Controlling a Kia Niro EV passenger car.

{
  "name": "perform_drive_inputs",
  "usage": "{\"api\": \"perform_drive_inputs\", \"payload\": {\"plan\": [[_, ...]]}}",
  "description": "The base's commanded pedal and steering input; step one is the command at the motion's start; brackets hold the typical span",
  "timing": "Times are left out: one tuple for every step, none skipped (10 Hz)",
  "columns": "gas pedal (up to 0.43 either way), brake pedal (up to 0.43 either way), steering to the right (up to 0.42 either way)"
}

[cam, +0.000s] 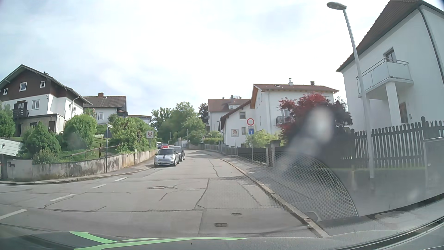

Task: Follow the waypoints while adhering to traffic rules and regulations

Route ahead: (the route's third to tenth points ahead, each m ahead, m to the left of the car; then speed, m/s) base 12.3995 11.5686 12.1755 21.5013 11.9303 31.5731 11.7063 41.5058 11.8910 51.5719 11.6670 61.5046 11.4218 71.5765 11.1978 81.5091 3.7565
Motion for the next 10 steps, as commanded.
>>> {"api": "perform_drive_inputs", "payload": {"plan": [[0.138, 0.000, -0.067], [0.157, 0.000, -0.084], [0.157, 0.000, -0.098], [0.157, 0.000, -0.121], [0.157, 0.000, -0.156], [0.169, 0.000, -0.187], [0.169, 0.000, -0.227], [0.177, 0.000, -0.255], [0.177, 0.000, -0.272], [0.177, 0.000, -0.292]]}}
